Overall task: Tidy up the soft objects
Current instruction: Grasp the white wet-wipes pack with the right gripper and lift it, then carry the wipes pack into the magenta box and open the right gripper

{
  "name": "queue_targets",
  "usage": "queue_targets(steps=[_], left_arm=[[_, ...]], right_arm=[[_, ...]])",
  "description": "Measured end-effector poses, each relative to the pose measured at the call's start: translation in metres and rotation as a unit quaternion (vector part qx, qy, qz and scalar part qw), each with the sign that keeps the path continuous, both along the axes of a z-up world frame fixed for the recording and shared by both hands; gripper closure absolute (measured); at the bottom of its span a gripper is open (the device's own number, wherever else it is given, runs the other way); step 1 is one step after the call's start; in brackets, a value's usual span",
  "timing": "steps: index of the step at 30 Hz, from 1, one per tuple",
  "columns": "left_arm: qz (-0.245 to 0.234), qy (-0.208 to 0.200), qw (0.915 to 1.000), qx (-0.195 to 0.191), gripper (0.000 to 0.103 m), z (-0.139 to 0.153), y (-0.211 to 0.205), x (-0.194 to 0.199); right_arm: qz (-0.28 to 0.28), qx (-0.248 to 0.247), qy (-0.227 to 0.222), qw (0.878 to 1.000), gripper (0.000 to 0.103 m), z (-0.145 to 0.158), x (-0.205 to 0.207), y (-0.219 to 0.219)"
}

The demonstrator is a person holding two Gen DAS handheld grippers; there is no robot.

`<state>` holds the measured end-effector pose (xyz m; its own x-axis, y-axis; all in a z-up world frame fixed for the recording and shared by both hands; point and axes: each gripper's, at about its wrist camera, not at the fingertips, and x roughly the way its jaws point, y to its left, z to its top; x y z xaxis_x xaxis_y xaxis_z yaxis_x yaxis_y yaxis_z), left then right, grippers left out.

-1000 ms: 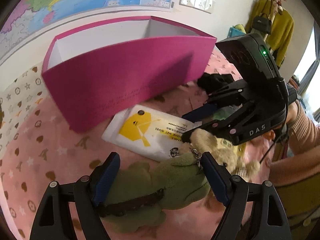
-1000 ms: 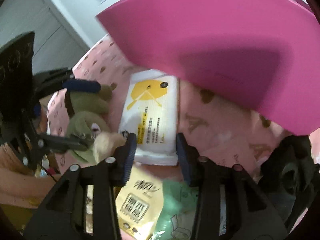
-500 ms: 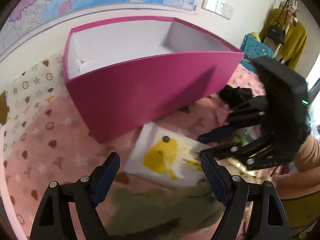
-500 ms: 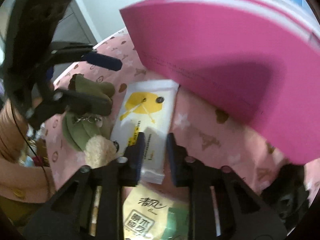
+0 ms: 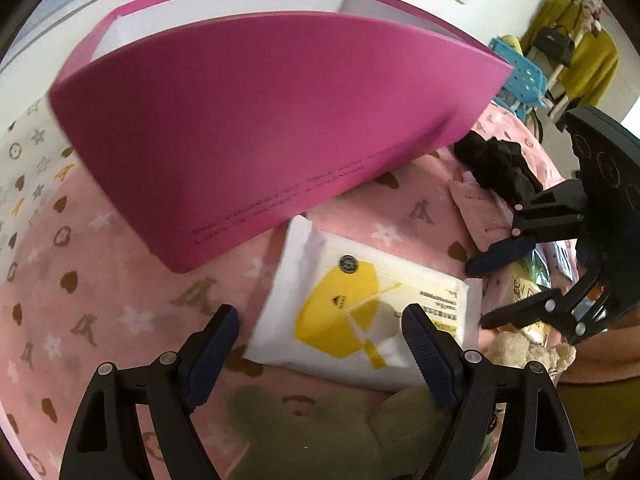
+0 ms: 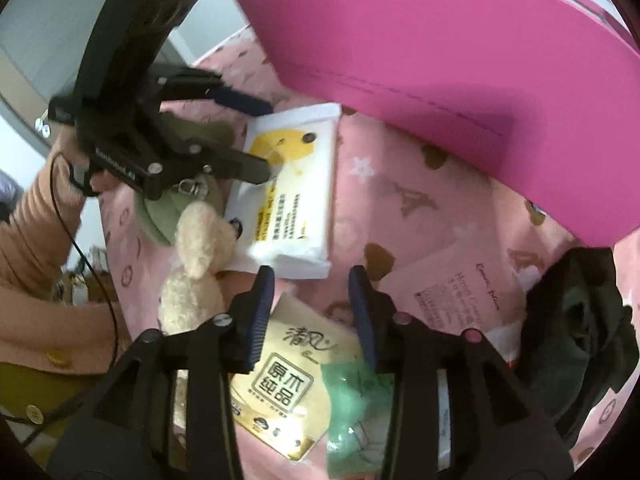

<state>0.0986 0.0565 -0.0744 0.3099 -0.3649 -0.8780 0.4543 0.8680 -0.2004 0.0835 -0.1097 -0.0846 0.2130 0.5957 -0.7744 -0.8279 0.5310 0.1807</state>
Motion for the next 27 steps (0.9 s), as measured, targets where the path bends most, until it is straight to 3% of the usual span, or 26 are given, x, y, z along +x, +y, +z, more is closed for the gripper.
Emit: queue_targets(steps=[3,5,11,12,15,21,27], left_arm=[[-0.009,-0.003,1.0,-0.002,0.023,0.003,-0.005,-0.006],[-0.004,-0.003,0.9999,-0.009,0.023,0.004,-0.003,-0.009],[0.025,0.001,0.9978,-0.061,0.023,0.006,0.012,-0.018],[0.028,0.001,0.9973,-0.068,0.023,0.006,0.014,-0.019],[0.04,-0.004,0.9935,-0.106,0.023,0.011,0.024,-0.026],[0.057,-0.031,0.9884,-0.137,0.024,0.022,0.027,-0.04],[0.084,-0.062,0.9798,-0.17,0.025,0.042,0.035,-0.049]], right_arm=[[-0.001,-0.002,-0.034,0.999,0.071,-0.002,-0.006,0.011],[-0.018,0.023,-0.026,0.999,0.077,-0.001,0.001,0.009],[-0.035,0.076,-0.028,0.996,0.083,0.001,0.001,-0.004],[-0.038,0.081,-0.032,0.995,0.089,0.003,0.001,-0.006],[-0.041,0.092,-0.057,0.993,0.089,0.019,-0.001,-0.015],[-0.042,0.098,-0.084,0.991,0.09,0.036,-0.002,-0.029],[-0.041,0.118,-0.139,0.982,0.091,0.065,-0.012,-0.03]])
